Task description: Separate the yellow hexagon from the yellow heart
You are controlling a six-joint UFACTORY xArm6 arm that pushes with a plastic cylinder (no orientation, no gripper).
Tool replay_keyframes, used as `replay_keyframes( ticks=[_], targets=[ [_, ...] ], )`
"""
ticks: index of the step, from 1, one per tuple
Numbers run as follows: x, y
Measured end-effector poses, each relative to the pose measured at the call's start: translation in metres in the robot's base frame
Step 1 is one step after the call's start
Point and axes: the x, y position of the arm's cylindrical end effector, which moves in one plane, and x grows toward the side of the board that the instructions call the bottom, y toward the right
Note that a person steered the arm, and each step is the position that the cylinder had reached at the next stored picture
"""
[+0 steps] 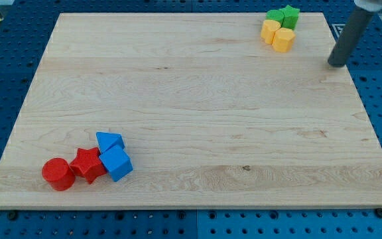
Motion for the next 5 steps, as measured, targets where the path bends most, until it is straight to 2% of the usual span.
replay_keyframes(
  ticks=[1,2,5],
  targets=[
    [-0.055,-0.008],
    [-0.058,-0.014],
    [-0.050,-0.102]
  ],
)
